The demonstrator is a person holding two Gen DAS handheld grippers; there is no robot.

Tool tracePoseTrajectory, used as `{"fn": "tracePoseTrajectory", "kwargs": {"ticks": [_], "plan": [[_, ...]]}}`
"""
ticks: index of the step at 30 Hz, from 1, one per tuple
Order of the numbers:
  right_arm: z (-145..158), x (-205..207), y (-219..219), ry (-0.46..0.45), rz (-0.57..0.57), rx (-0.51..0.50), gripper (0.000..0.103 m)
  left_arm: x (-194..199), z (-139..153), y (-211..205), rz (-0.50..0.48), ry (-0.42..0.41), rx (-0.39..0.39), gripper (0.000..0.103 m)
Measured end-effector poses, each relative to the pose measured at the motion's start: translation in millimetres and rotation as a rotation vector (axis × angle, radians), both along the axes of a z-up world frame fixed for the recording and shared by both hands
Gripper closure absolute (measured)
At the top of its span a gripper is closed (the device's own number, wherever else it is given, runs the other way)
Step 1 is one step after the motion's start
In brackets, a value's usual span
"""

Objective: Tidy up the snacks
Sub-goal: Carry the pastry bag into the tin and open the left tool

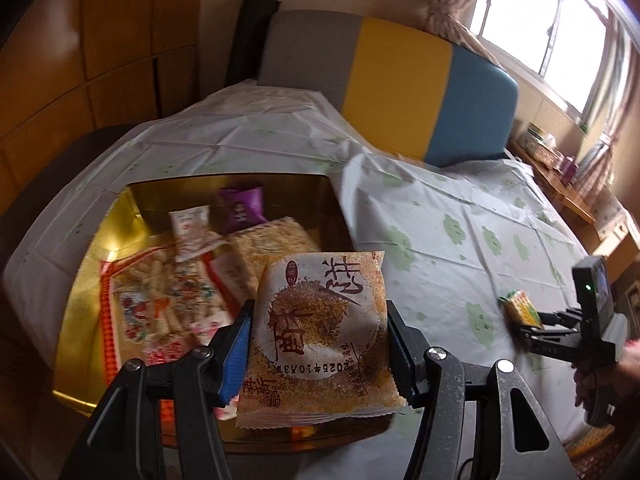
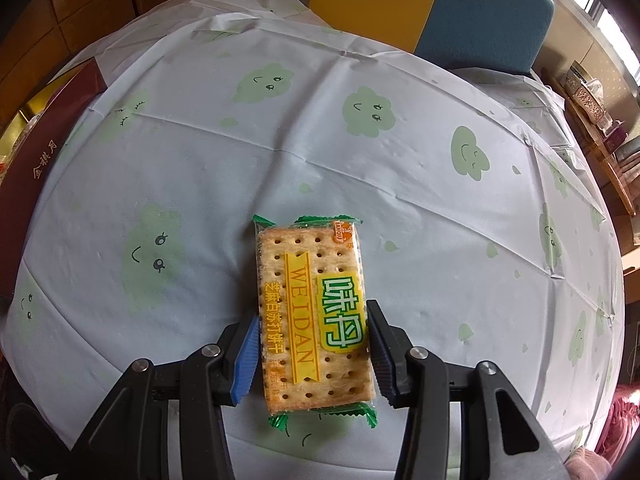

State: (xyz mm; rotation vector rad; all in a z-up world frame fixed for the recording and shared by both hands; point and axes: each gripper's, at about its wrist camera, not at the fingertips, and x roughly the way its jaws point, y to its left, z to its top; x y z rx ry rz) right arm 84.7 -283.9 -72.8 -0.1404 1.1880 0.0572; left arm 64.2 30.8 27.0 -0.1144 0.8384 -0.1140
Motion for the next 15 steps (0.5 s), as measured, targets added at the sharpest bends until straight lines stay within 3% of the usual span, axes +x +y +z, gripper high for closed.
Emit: {"fn": "tracePoseTrajectory", "kwargs": {"ticks": [7,15], "plan": [[1,-3,2,-0.003,0.002,-0.007,0.054,4,-12,102,0.263,0.044,-0.081,0.043],[2,-3,4,-0.002,0.002,-0.009,0.054,11,-32,122,0.318,0.083,-0.107,0.043]]}}
